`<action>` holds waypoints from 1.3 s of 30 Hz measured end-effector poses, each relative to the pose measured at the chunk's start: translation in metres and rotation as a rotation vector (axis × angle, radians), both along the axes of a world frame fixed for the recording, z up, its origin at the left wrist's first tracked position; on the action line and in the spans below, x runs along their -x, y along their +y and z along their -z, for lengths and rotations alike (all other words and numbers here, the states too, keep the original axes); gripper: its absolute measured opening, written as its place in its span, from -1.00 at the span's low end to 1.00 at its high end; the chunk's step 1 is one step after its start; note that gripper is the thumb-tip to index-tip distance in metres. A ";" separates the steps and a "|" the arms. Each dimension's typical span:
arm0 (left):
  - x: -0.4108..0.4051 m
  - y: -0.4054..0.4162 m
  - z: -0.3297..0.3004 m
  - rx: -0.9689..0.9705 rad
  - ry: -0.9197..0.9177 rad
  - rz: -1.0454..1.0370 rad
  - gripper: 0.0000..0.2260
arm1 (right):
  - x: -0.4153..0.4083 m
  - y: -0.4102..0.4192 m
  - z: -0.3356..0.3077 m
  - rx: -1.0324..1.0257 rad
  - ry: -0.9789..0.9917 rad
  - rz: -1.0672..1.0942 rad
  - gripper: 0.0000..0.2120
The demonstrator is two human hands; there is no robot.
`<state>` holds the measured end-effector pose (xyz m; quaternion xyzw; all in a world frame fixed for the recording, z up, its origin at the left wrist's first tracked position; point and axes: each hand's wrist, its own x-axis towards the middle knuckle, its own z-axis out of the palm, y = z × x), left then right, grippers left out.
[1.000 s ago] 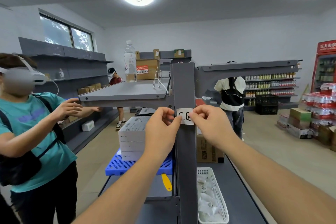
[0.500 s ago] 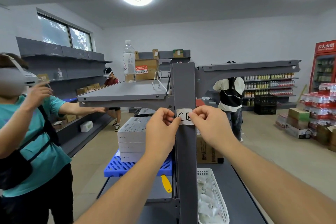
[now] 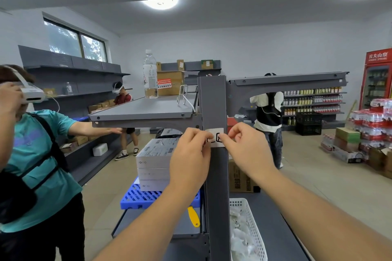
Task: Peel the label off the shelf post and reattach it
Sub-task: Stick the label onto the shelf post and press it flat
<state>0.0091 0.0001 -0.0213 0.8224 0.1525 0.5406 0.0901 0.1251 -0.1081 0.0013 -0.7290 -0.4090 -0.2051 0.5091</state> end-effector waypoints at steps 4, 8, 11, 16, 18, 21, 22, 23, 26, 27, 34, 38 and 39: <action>-0.003 0.005 0.024 -0.378 0.079 -0.058 -0.65 | -0.002 -0.003 0.002 -0.027 0.049 -0.022 -0.76; -0.006 0.000 0.036 -0.442 0.224 -0.118 -0.46 | -0.004 -0.004 0.004 -0.046 0.107 -0.013 -0.74; -0.008 -0.004 0.039 -0.407 0.302 -0.143 -0.37 | -0.006 -0.004 0.005 -0.049 0.113 -0.012 -0.74; -0.008 -0.007 0.039 -0.387 0.328 -0.188 -0.34 | -0.009 -0.006 0.008 -0.057 0.101 -0.010 -0.75; -0.008 -0.008 0.040 -0.380 0.337 -0.199 -0.33 | -0.011 -0.007 0.009 -0.059 0.086 -0.021 -0.75; -0.005 -0.008 0.041 -0.352 0.308 -0.207 -0.33 | -0.011 -0.011 0.009 -0.028 0.020 -0.069 -0.83; -0.004 -0.008 0.042 -0.345 0.295 -0.212 -0.32 | -0.010 -0.013 0.009 0.004 -0.027 -0.090 -0.88; -0.003 -0.006 0.043 -0.343 0.284 -0.220 -0.31 | -0.009 -0.014 0.009 0.043 -0.088 -0.109 -0.89; 0.000 -0.002 0.046 -0.345 0.273 -0.256 -0.29 | -0.008 -0.015 0.015 0.161 -0.343 -0.095 -0.63; 0.000 -0.001 0.046 -0.347 0.271 -0.266 -0.29 | -0.008 -0.014 0.018 0.184 -0.433 -0.067 -0.57; 0.004 0.000 0.046 -0.295 0.299 -0.275 -0.28 | -0.024 -0.016 0.030 0.273 -0.700 0.117 -0.40; 0.009 0.001 0.046 -0.276 0.288 -0.261 -0.33 | -0.025 -0.020 0.034 0.230 -0.657 0.123 -0.44; 0.008 0.000 0.046 -0.258 0.258 -0.244 -0.36 | -0.022 -0.020 0.033 0.203 -0.616 0.106 -0.47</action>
